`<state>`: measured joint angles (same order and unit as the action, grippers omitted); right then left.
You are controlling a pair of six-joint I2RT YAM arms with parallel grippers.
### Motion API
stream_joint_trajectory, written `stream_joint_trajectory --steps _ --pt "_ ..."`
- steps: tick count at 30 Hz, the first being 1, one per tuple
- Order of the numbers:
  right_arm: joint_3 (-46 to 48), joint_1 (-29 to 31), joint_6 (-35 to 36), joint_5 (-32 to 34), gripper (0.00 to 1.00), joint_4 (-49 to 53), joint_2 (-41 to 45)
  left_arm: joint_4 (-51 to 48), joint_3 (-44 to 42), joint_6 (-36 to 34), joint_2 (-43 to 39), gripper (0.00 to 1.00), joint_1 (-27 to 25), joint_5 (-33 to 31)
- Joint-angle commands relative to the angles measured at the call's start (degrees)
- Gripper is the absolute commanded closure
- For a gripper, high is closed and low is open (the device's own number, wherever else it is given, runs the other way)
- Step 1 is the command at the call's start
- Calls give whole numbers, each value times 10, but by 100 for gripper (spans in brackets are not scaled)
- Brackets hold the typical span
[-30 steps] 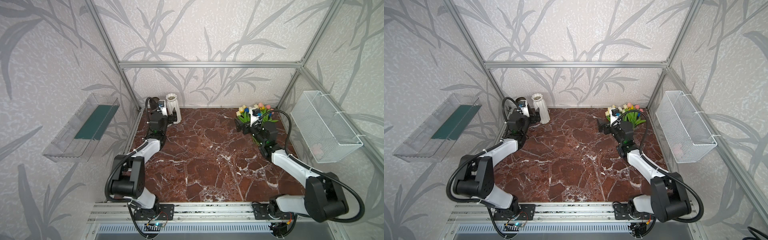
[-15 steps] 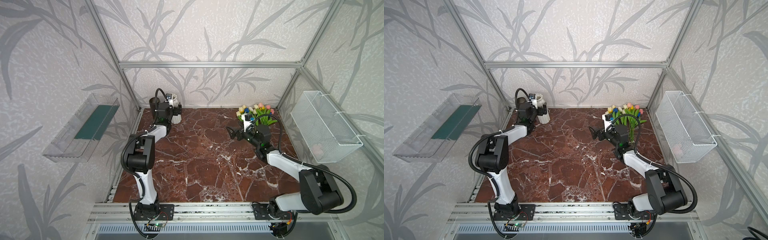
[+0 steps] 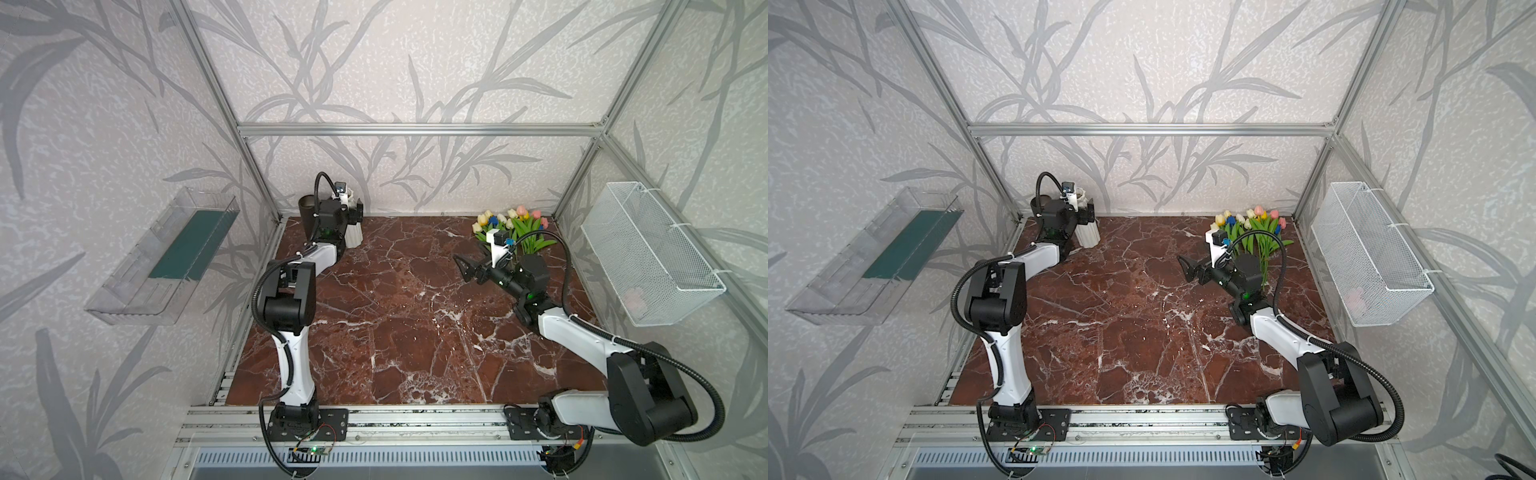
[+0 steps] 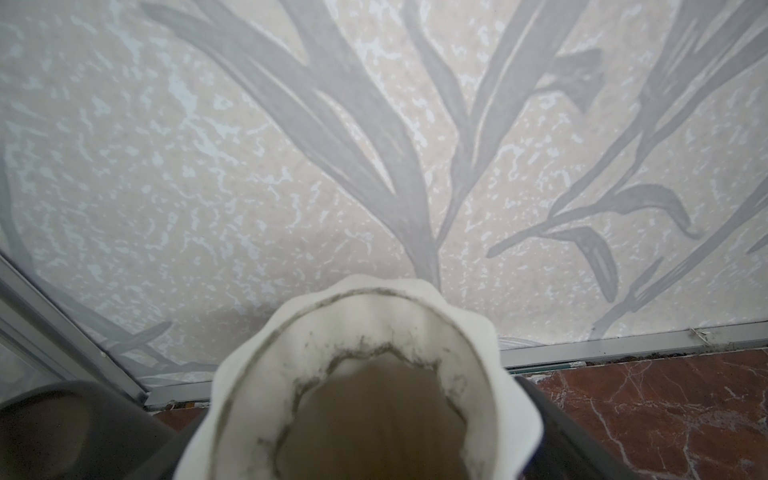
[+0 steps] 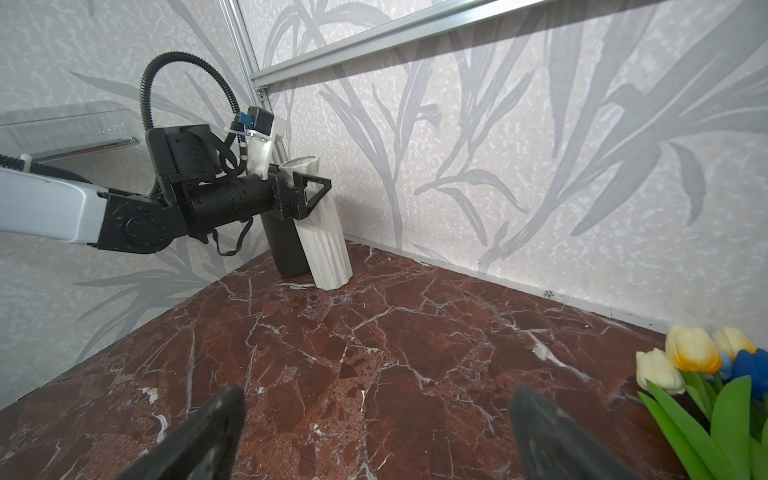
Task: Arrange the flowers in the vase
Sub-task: 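Grasp the white vase with the left gripper while the right gripper reaches toward the tulips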
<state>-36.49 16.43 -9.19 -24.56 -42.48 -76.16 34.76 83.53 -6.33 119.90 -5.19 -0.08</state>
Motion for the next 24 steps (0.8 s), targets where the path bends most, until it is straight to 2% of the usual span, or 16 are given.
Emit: stream_joint_trajectory --steps 1,8,13,14,15,16,18,22,24 --pt "13 -4 0 -9 1 -27 27 9 23 -14 13 14 1 8" --pt "26 -9 8 1 1 -6 57 18 17 -17 20 28 1 10" --pt "32 -9 18 13 1 23 81 31 4 -16 14 51 2 27" --pt "33 -9 19 16 1 24 83 30 1 -17 11 54 2 34" --pt "33 -10 19 18 1 27 86 28 -4 -14 5 61 1 44" --pt "31 -10 18 21 1 33 87 25 -10 -12 -3 72 1 53" --pt "24 -10 17 27 1 49 91 23 -26 -8 -24 82 -4 69" --pt "6 -11 20 44 1 85 94 22 -74 -6 -82 91 -27 90" --pt "-1 -14 24 52 1 99 95 22 -100 -1 -112 91 -50 97"
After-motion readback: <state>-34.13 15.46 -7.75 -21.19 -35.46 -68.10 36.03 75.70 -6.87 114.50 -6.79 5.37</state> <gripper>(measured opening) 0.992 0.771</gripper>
